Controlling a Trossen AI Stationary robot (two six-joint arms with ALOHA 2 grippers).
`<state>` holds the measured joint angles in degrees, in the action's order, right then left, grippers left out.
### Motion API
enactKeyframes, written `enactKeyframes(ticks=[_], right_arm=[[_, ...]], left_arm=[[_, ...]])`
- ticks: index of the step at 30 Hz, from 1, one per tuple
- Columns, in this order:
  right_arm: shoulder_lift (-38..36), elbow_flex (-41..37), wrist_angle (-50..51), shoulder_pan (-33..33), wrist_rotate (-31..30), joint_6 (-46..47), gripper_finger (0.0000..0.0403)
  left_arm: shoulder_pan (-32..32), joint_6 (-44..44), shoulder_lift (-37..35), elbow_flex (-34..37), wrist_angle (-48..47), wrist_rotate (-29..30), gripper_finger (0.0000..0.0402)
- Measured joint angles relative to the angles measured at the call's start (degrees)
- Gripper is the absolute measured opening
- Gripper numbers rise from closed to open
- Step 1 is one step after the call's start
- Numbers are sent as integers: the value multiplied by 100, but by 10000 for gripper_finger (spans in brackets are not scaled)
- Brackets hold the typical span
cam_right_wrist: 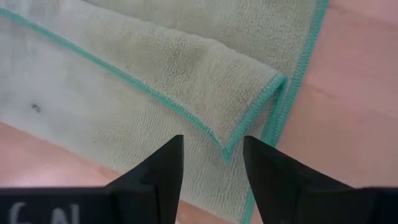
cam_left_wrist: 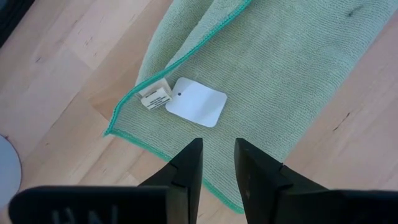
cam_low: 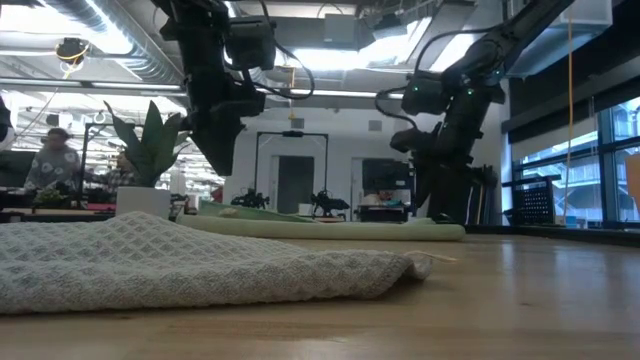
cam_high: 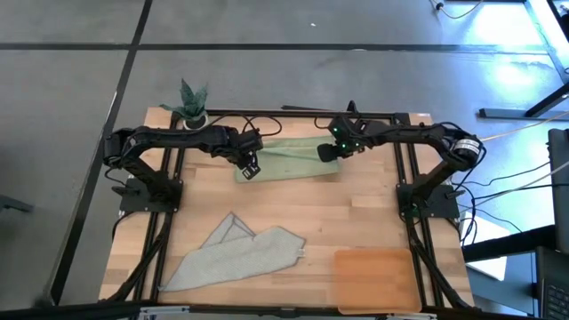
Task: Roll microfiber towels into tight, uniform cylinder then place into a basket
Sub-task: Roll the green microfiber towel
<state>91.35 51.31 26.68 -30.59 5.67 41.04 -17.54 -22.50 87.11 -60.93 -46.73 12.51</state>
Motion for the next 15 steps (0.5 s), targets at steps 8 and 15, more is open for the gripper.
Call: enactKeyframes(ticks=[8, 15], right_arm=[[555, 0, -190, -5, 387, 80, 168], [514, 5, -711, -35, 792, 71, 168]], left_arm=[[0, 0, 0, 0, -3, 0, 84], [0, 2, 0, 0, -6, 0, 81]])
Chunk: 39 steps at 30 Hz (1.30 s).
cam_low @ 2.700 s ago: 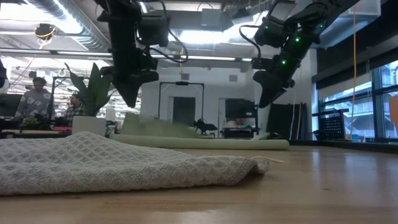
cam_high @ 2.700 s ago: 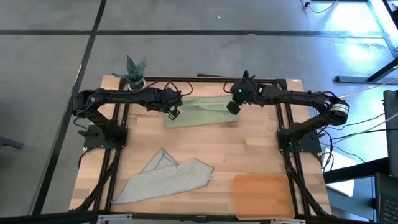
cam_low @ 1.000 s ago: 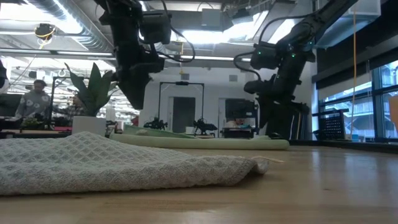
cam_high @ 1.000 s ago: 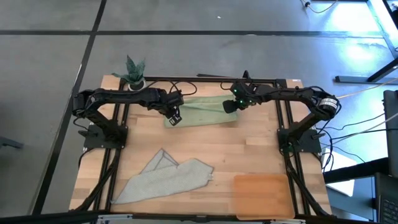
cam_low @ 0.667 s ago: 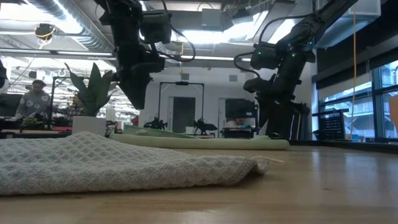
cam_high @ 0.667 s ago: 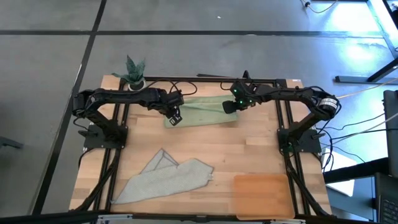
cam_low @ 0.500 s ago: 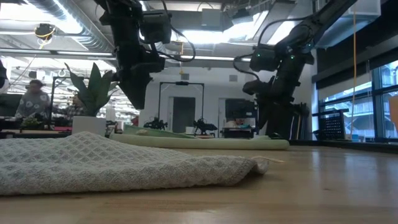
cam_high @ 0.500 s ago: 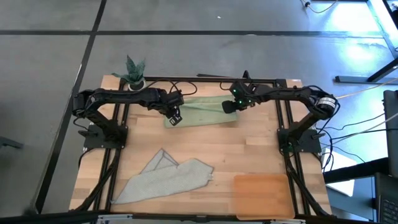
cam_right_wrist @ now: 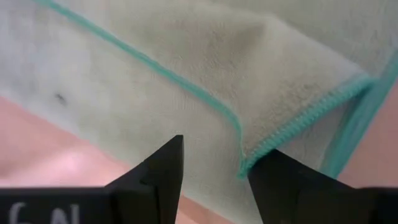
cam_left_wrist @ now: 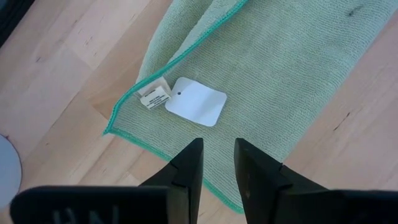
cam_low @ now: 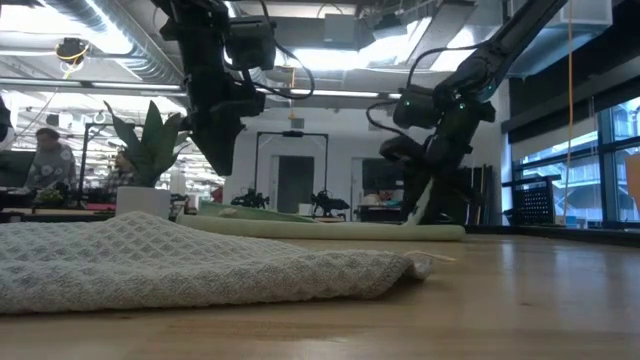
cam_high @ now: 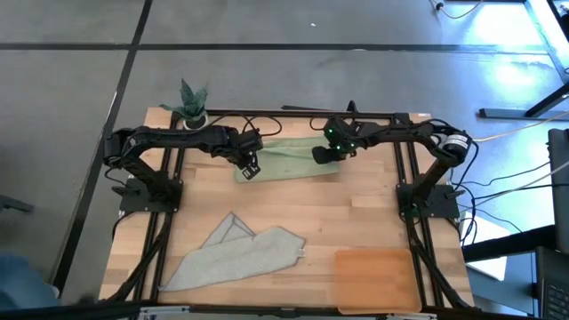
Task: Roll microfiber towels into tight, uniform cylinder then place into a basket
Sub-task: Roll the green microfiber towel
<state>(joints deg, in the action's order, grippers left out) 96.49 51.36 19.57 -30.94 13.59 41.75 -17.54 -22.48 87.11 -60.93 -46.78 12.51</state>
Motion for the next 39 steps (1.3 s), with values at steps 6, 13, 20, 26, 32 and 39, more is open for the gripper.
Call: enactKeyframes(ticks=[6, 13, 20, 26, 32, 39], right_arm=[[-11, -1, -183, -89, -659, -307, 168], [-11, -1, -784, -223, -1234, -581, 168], [-11, -1, -959, -273, -2013, -294, 168], [-66, -1, -1030, -271, -2149, -146, 168], [-229, -1, -1555, -270, -2156, -204, 168], [-566, -1, -1385, -179, -2019, -442, 168]], left_arm=[[-7, 2, 0, 0, 0, 1, 83], [-7, 13, 0, 0, -2, 2, 83], [-7, 11, 0, 0, -4, 3, 80], [-7, 13, 0, 0, -4, 4, 84], [-7, 15, 0, 0, -2, 4, 81], [-7, 17, 0, 0, -2, 4, 83]])
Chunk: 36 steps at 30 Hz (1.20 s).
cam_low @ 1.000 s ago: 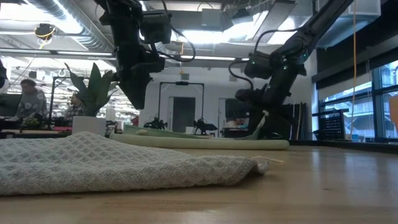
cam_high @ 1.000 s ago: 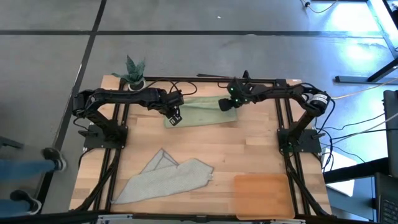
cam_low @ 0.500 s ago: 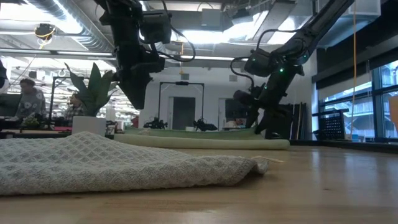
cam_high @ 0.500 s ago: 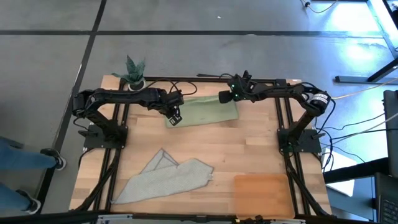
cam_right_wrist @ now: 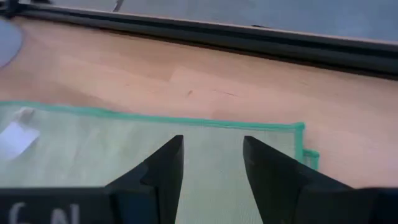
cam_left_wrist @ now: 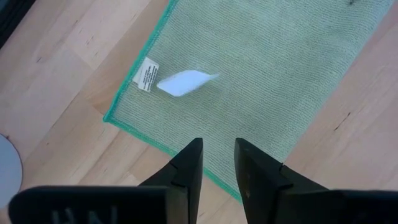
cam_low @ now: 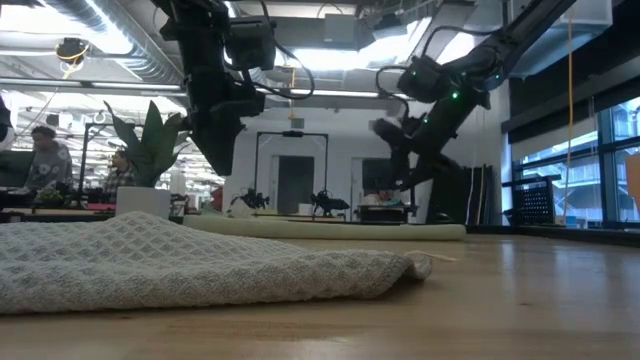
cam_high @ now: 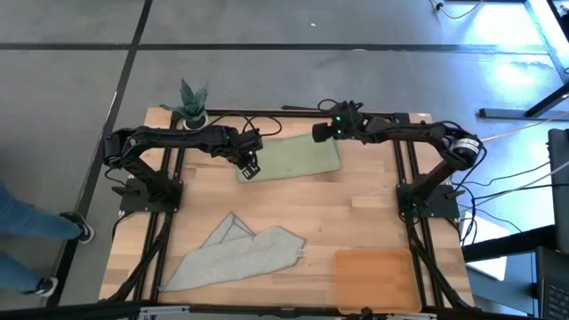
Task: Roll microfiber towels into tight, uniform cylinder then place into a basket
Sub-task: Roll the green microfiber towel
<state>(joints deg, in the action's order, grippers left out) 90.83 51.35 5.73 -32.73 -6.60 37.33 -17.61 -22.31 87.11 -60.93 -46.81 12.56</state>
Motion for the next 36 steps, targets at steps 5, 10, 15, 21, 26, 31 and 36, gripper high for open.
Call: enactKeyframes(ticks=[5, 10, 15, 21, 26, 31, 36], right_arm=[[-231, 2, 9, 206, 1189, -877, 168], [-237, 2, 295, 575, 1992, -1252, 168], [-237, 0, 643, 917, 1888, -1659, 168], [-169, -3, 656, 1154, 1872, -1704, 168], [178, -9, 761, 1162, 1809, -1704, 168], [514, -11, 751, 1150, 1636, -1705, 168], [732, -13, 768, 1070, 1496, -1801, 168]], left_arm=[[0, -2, 0, 0, 45, 0, 79], [2, -154, -4, 214, 445, -10, 79], [2, -311, -4, 625, 795, -313, 79], [0, -416, -4, 1177, 1381, -426, 79], [29, -461, -4, 1605, 1914, -505, 79], [59, -463, -4, 1888, 2149, -516, 79], [79, -468, -5, 2090, 2188, -826, 79]])
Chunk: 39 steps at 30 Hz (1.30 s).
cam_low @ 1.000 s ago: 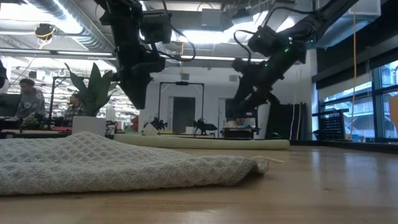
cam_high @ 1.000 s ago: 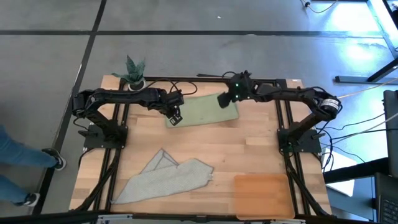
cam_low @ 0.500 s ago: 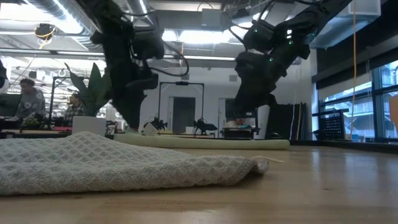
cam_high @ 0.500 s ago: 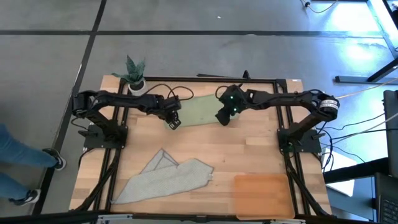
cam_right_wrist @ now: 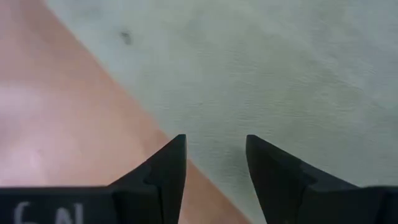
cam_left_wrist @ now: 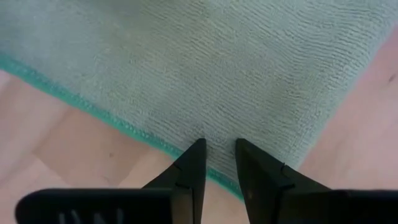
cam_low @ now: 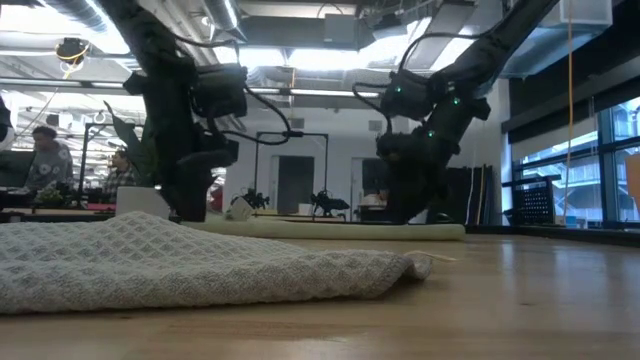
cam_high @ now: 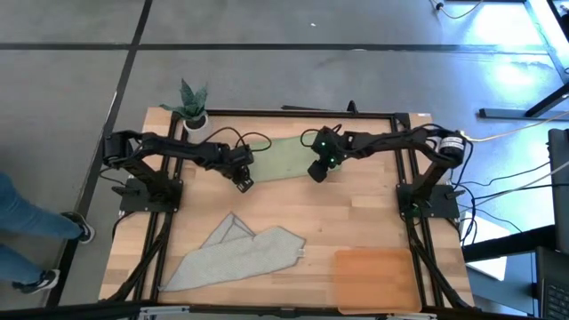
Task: Roll microfiber towels into tight, uniform cylinder then place into a basket
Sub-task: Roll the green microfiber towel
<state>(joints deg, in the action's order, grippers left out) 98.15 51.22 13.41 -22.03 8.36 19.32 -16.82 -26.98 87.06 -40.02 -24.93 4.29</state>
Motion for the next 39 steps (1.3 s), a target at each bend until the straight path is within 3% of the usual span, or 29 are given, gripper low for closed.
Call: enactKeyframes(ticks=[9, 20, 26, 31, 39], right_arm=[[72, -2, 97, -149, -704, -36, 168], [67, 70, 103, -222, -722, -78, 168], [-11, 415, 294, -183, -186, -9, 168], [-50, 517, 664, -17, 553, -10, 168], [-46, 109, 856, 284, 540, -2, 168]], left_arm=[[503, -188, -17, 146, 268, -213, 79], [1472, -590, -8, 158, 1282, -343, 78], [1438, -261, -256, -151, 1178, -515, 78], [1214, 259, -508, -232, 690, -69, 78], [1049, 50, -424, -167, -153, 114, 78]])
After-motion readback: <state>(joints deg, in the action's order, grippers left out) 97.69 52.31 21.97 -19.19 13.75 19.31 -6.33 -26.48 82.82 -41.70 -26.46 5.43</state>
